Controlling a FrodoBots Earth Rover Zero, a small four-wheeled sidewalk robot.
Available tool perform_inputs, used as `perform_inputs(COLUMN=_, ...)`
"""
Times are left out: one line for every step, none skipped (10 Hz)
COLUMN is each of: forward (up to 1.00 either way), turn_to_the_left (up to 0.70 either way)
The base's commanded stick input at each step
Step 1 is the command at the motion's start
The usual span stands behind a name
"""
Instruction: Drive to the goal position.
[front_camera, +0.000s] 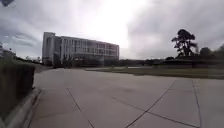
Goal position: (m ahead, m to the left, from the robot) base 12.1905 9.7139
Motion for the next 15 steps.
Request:
perform_inputs(forward=0.04, turn_to_the_left=0.0)
perform_inputs(forward=0.04, turn_to_the_left=0.0)
perform_inputs(forward=0.04, turn_to_the_left=0.0)
perform_inputs(forward=0.04, turn_to_the_left=0.0)
perform_inputs(forward=0.04, turn_to_the_left=0.0)
perform_inputs(forward=0.04, turn_to_the_left=0.0)
perform_inputs(forward=0.04, turn_to_the_left=0.0)
perform_inputs(forward=0.04, turn_to_the_left=0.0)
perform_inputs(forward=0.04, turn_to_the_left=0.0)
perform_inputs(forward=0.04, turn_to_the_left=0.0)
perform_inputs(forward=0.04, turn_to_the_left=0.0)
perform_inputs(forward=0.04, turn_to_the_left=0.0)
perform_inputs(forward=0.04, turn_to_the_left=0.0)
perform_inputs(forward=0.04, turn_to_the_left=0.0)
perform_inputs(forward=0.04, turn_to_the_left=0.0)
